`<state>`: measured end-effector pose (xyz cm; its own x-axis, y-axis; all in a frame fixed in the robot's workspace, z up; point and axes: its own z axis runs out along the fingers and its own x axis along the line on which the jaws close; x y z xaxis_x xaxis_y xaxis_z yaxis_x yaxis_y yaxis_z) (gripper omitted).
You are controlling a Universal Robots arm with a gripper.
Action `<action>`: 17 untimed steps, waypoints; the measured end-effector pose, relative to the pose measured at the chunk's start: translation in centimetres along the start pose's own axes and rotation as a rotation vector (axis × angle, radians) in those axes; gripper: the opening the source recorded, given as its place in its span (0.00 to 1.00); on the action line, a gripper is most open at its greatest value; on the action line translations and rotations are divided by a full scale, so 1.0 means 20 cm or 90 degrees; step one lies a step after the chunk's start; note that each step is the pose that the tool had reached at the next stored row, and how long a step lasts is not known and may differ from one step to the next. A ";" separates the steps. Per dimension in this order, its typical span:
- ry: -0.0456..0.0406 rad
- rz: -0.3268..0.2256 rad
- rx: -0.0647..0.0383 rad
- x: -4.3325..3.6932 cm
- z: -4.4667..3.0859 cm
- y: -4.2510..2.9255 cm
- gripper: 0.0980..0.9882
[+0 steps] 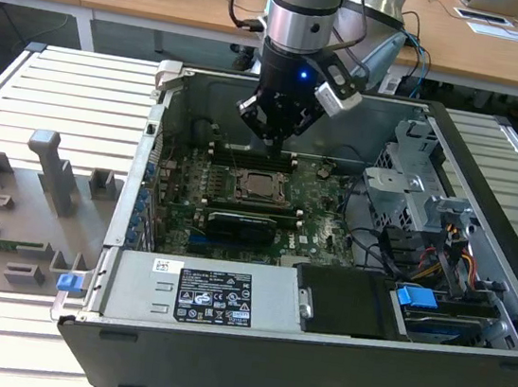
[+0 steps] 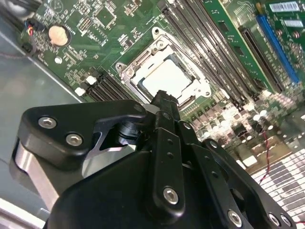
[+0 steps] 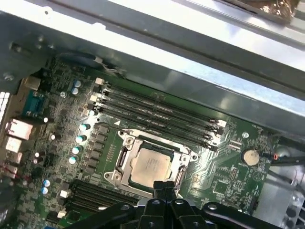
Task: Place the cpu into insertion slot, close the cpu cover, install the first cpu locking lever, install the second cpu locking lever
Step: 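Install the first cpu locking lever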
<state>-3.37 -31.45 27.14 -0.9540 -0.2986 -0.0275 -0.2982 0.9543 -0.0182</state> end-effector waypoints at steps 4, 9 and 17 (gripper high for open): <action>0.0011 0.062 0.002 0.000 0.000 0.000 0.01; 0.0019 0.106 0.003 0.000 0.001 0.000 0.01; 0.0037 0.206 0.006 0.000 0.002 0.000 0.01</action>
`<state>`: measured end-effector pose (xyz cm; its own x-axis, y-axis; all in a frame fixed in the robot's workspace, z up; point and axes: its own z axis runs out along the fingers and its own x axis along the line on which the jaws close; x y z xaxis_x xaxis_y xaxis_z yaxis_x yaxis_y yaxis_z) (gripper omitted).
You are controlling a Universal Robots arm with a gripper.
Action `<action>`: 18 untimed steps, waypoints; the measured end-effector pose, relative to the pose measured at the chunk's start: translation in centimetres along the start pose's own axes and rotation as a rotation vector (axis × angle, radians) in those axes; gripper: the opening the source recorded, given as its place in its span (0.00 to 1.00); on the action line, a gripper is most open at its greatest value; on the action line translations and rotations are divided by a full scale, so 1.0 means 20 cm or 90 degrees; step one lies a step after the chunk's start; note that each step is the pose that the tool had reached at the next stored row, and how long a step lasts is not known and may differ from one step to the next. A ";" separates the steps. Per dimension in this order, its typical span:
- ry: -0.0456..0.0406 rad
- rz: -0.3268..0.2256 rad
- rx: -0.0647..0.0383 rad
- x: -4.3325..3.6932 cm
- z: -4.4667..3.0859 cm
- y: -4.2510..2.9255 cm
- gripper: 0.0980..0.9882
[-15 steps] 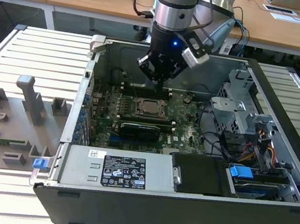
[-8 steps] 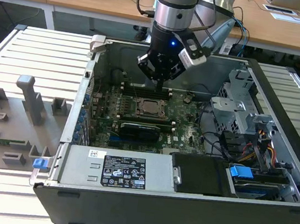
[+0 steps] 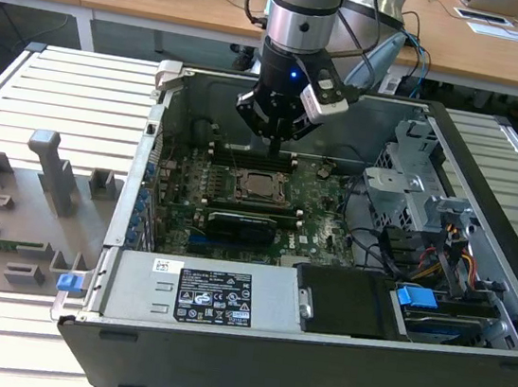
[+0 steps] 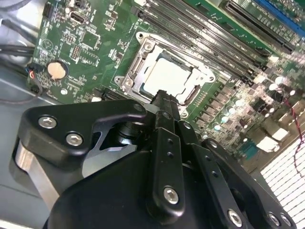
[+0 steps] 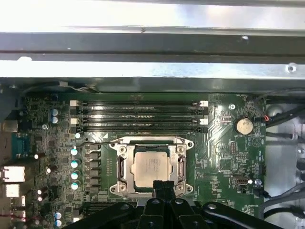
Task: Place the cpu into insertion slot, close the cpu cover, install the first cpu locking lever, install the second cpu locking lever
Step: 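Install the first cpu locking lever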
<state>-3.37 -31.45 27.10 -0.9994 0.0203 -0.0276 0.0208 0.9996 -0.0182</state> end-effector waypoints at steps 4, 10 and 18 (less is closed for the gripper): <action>0.0010 0.052 0.001 0.000 0.001 0.000 0.01; 0.0026 0.036 -0.025 0.000 0.001 0.000 0.01; 0.0050 -0.030 -0.026 0.016 0.005 0.000 0.01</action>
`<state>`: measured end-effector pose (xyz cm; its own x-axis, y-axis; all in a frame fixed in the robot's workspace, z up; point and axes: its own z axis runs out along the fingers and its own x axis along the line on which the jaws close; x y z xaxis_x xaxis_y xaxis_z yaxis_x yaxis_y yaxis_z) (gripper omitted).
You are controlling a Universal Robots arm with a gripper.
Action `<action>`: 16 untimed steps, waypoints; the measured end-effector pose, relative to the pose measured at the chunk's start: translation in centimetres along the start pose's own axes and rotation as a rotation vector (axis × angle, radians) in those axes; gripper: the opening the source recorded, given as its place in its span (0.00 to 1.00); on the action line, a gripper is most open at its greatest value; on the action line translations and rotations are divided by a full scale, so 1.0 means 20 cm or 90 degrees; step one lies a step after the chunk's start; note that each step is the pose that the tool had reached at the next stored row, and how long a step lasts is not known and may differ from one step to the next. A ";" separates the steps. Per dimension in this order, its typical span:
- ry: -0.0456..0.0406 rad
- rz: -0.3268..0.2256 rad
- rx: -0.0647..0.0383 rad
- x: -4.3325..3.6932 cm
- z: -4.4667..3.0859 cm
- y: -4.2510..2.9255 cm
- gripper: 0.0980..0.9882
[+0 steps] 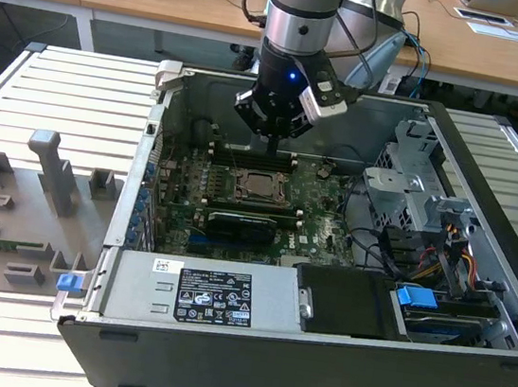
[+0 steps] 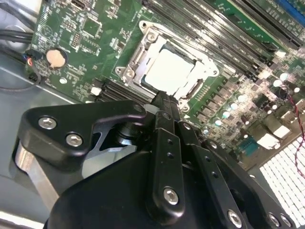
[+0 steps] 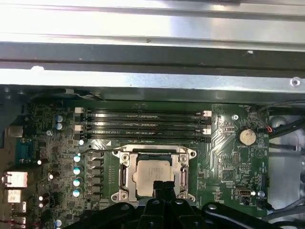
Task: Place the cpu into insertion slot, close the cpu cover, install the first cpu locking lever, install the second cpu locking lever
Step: 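Install the first cpu locking lever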
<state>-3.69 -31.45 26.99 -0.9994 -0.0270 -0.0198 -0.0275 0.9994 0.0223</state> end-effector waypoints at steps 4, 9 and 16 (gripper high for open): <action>-0.0002 0.000 0.000 0.068 -0.002 0.002 0.01; -0.0005 0.000 0.000 0.184 -0.004 0.005 0.01; -0.0008 0.000 0.000 0.314 -0.007 0.009 0.01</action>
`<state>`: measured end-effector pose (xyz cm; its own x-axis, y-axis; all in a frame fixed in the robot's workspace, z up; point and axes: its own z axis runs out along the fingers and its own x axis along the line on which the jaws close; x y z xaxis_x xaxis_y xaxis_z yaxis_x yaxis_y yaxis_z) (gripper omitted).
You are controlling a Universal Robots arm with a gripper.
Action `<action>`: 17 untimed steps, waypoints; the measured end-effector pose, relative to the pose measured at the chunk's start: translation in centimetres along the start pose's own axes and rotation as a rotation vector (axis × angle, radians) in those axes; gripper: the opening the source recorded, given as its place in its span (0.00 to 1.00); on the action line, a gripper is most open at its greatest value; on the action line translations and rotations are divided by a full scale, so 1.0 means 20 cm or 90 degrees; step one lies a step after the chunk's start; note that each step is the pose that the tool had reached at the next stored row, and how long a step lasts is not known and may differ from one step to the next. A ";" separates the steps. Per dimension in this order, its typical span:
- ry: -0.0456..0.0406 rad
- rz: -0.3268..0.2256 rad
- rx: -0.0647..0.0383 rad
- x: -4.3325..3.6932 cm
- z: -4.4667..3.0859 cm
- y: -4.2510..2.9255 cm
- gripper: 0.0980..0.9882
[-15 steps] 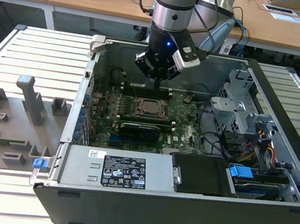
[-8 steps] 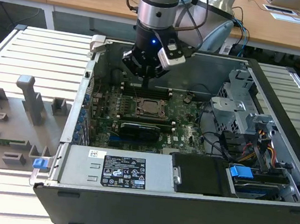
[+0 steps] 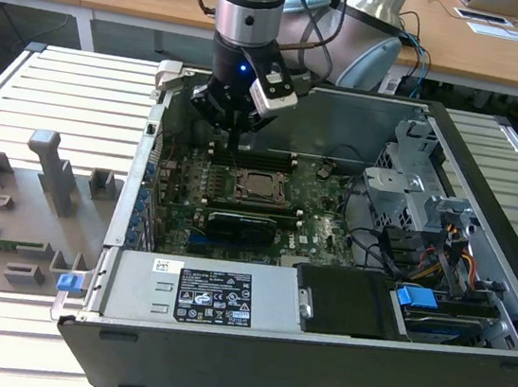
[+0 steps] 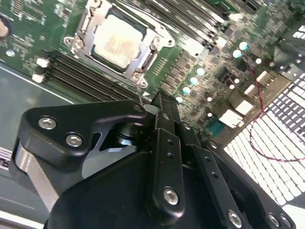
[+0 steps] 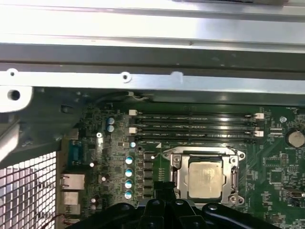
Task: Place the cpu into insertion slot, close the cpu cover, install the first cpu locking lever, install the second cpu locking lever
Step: 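Install the first cpu locking lever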
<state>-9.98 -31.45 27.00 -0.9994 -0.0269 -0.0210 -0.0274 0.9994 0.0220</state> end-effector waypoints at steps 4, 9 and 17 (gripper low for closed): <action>0.0000 0.000 0.000 0.054 -0.001 0.002 0.01; -0.0001 0.000 0.000 0.089 0.000 0.004 0.01; 0.0000 0.000 0.000 0.107 0.014 0.135 0.01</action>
<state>-12.18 -28.80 26.74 -0.9994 -0.0269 -0.0210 -0.0274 0.9994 0.0219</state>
